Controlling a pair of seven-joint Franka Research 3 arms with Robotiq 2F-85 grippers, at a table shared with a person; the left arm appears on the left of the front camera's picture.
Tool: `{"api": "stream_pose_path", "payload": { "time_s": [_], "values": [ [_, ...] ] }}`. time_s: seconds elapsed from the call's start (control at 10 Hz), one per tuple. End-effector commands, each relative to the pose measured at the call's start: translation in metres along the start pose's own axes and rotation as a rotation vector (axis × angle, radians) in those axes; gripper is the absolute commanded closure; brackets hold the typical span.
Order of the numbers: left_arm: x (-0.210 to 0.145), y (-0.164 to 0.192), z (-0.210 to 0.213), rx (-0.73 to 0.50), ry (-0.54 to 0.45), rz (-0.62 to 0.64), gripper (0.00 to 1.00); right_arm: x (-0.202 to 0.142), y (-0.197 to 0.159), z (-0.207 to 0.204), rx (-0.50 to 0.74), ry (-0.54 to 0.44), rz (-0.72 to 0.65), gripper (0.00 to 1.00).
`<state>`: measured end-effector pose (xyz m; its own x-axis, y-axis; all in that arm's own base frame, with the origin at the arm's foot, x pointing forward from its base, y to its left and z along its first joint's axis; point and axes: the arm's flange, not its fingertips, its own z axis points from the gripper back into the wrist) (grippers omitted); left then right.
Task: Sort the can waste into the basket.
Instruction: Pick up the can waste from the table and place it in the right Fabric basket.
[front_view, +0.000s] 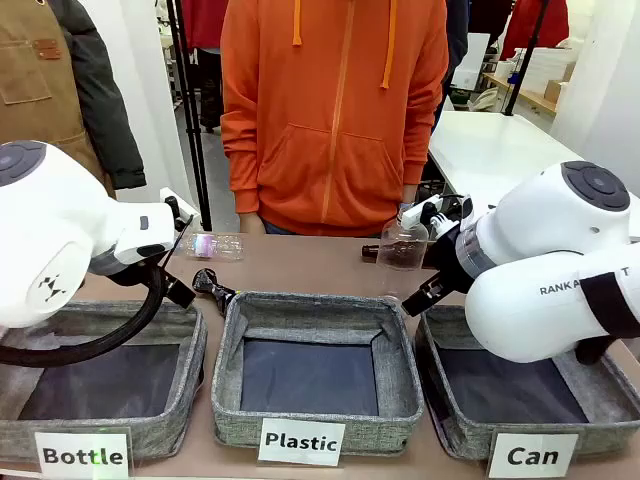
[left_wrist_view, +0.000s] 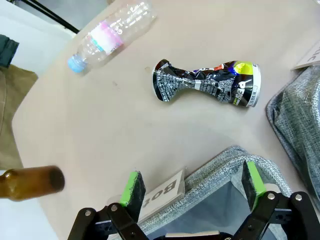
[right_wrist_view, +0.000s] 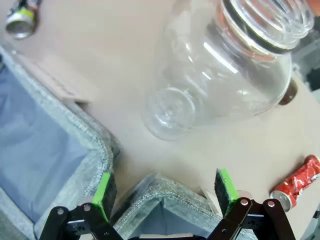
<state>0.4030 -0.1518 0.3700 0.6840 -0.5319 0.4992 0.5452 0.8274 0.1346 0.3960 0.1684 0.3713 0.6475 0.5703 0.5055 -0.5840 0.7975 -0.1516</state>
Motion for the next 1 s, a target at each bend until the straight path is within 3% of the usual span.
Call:
{"api": "stream_pose_path", "payload": {
  "time_s": [0.0, 0.9],
  "values": [
    [0.0001, 0.0, 0.0001, 0.0, 0.0, 0.0, 0.0, 0.0, 0.0, 0.0, 0.0, 0.0, 0.0, 0.0],
    [0.0001, 0.0, 0.0001, 0.0, 0.0, 0.0, 0.0, 0.0, 0.0, 0.0, 0.0, 0.0, 0.0, 0.0]
  ]
}}
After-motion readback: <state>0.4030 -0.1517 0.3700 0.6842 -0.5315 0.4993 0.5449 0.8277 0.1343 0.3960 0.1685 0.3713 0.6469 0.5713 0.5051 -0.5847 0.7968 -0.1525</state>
